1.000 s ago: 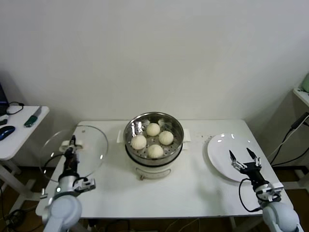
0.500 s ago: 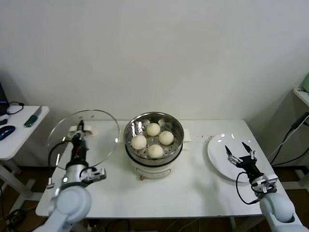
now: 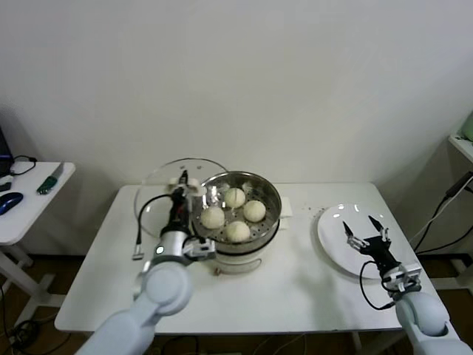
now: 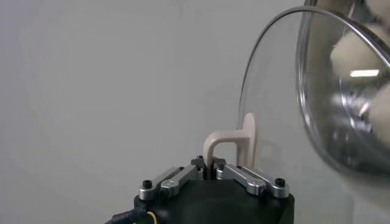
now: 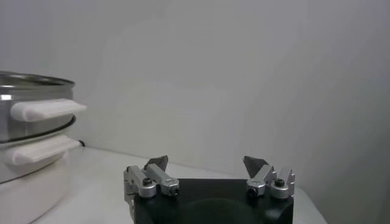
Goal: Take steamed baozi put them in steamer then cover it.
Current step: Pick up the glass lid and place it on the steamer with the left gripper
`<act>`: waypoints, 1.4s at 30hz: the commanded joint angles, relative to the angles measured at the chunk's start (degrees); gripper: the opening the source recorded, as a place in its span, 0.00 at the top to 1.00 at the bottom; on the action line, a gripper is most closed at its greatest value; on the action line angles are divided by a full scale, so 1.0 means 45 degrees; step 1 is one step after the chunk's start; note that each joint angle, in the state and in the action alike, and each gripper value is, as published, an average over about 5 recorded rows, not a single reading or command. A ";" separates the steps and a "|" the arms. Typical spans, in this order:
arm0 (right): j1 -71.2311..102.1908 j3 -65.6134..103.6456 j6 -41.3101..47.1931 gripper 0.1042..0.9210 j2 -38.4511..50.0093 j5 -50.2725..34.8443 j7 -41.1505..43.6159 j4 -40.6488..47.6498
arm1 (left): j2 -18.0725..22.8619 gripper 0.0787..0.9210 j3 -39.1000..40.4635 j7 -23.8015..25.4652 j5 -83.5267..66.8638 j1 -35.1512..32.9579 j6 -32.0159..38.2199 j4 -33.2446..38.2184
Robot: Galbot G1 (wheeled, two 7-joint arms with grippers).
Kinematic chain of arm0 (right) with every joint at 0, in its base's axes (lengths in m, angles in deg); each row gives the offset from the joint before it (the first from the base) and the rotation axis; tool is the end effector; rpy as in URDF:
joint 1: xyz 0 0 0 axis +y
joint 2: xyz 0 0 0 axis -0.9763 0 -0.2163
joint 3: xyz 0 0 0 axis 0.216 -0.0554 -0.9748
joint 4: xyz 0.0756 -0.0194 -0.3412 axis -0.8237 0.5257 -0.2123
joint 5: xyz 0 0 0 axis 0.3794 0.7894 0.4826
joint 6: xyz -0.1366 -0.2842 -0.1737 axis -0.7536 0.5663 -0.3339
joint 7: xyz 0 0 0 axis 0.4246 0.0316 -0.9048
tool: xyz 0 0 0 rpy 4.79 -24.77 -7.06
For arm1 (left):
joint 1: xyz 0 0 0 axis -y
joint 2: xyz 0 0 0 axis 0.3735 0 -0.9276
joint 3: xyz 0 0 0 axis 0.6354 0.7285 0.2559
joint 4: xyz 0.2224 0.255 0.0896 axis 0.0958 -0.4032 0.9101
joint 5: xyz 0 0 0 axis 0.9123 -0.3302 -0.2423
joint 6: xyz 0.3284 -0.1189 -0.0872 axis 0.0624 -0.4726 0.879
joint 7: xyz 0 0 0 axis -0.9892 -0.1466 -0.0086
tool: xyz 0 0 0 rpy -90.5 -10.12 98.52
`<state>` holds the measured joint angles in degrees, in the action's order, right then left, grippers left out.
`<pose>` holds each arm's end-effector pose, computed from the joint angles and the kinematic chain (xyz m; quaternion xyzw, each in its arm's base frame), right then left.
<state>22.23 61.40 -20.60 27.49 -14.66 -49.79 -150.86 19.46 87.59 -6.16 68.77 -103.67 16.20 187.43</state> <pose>0.3012 -0.2069 -0.3662 0.0760 -0.9935 0.0649 0.0539 0.3104 -0.0679 -0.2250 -0.0505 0.7088 0.7034 0.0158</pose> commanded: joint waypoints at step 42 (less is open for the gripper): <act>0.0567 0.1075 -0.0274 0.12 -0.0416 0.0337 0.0268 0.0338 | 0.4415 0.92 0.1649 0.0393 0.1464 0.1837 -0.0617 -0.4792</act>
<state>24.82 66.12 -21.81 25.74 -13.21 -48.62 -149.39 39.08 94.49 -4.37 75.40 -95.57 16.23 166.95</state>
